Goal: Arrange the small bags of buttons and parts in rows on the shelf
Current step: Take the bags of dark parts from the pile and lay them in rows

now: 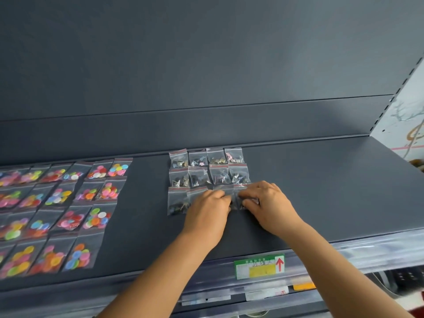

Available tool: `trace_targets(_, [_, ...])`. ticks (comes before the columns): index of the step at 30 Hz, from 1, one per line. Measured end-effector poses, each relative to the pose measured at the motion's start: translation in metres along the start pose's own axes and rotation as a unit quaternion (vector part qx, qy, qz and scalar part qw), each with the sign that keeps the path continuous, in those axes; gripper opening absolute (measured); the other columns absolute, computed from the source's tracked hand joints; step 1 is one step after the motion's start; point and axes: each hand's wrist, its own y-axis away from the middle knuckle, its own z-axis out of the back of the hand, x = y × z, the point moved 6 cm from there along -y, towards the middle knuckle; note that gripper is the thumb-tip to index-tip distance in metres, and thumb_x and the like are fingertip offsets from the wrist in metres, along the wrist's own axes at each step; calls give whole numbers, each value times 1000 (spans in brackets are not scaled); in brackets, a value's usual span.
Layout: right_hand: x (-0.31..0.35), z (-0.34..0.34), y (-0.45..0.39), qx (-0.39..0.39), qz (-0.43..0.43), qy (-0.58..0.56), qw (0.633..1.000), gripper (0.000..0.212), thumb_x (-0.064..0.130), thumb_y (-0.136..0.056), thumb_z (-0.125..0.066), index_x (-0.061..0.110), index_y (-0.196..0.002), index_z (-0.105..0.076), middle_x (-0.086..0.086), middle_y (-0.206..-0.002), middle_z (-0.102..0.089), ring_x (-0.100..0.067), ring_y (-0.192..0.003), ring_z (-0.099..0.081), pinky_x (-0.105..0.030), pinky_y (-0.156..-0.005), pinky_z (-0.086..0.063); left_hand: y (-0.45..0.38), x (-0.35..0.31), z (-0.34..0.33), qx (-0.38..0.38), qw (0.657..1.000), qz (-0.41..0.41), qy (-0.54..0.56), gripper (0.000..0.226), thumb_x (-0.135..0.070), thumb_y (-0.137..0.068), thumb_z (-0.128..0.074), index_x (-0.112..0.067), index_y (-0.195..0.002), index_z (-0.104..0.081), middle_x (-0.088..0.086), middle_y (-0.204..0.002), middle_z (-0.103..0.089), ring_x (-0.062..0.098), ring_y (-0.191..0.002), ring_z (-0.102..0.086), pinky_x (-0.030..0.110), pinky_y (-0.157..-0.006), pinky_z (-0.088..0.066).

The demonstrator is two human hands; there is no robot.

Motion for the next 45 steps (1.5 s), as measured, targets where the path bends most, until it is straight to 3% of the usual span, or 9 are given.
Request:
trace_targets(8, [3,0,0,-7,7,7,1000,23,21,-90,-55,23,-109,-69,0,-119,-58,-25,-109,-49,-28,-87,-40,6,9,7,-33,999,38,1,42,-29,-96,-50,-11,-133,-46,1,-130,-48,21,-122,-39,32,-97,-37])
trace_targets(11, [10,-2,-1,-12,19,8,1000,28,24,-90,-57,26,-117,-66,3,-123,-58,-22,-110,-47,-23,-85,-37,11,18,4,-21,999,44,-12,34,-16,-95,-50,-9,-129,-49,1,-129,-48,20,-121,-39,30,-97,-37])
trace_targets(14, [17,-5,-2,4,30,14,999,28,25,-91,-56,27,-117,-65,3,-124,-57,-23,-111,-47,-31,-91,-42,13,21,3,-8,999,35,5,33,-5,-94,-47,-9,-126,-52,2,-128,-48,19,-120,-42,29,-95,-39])
trace_targets(18, [19,-9,0,16,38,20,999,26,24,-91,-55,28,-115,-65,3,-121,-57,-24,-110,-48,-36,-92,-43,13,24,4,2,999,21,31,47,2,-91,-46,-12,-136,-44,0,-135,-45,19,-118,-47,29,-91,-42])
trace_targets(24, [20,-10,-2,21,41,22,999,26,22,-91,-56,28,-115,-65,3,-122,-57,-24,-111,-49,-37,-94,-42,14,29,5,24,998,18,51,63,8,-89,-41,-15,-146,-30,-4,-149,-32,19,-129,-40,28,-99,-38])
trace_targets(28, [19,-10,-1,14,34,22,999,26,23,-90,-56,26,-114,-65,2,-120,-58,-24,-109,-48,-35,-93,-42,16,23,7,21,997,11,69,49,-7,-97,-40,-19,-144,-35,-5,-151,-30,20,-133,-36,35,-106,-37])
trace_targets(34, [16,-12,-1,20,17,36,999,34,26,-90,-56,24,-124,-59,3,-127,-55,-21,-114,-45,-29,-94,-38,15,11,9,-4,999,-8,43,29,-17,-96,-48,-13,-123,-54,-2,-121,-53,20,-110,-50,36,-87,-46])
trace_targets(40, [23,-7,-4,19,27,40,999,36,29,-91,-56,21,-126,-57,1,-129,-54,-22,-115,-46,-28,-94,-36,18,8,15,-14,999,5,40,33,-22,-95,-50,-12,-126,-52,-1,-127,-51,19,-116,-47,36,-93,-44])
trace_targets(45, [54,-8,-8,12,87,60,994,37,33,-92,-53,21,-127,-55,2,-128,-55,-23,-117,-47,-31,-99,-36,34,28,31,-59,997,49,28,45,-28,-94,-52,-19,-137,-43,-5,-138,-45,17,-126,-40,31,-100,-38])
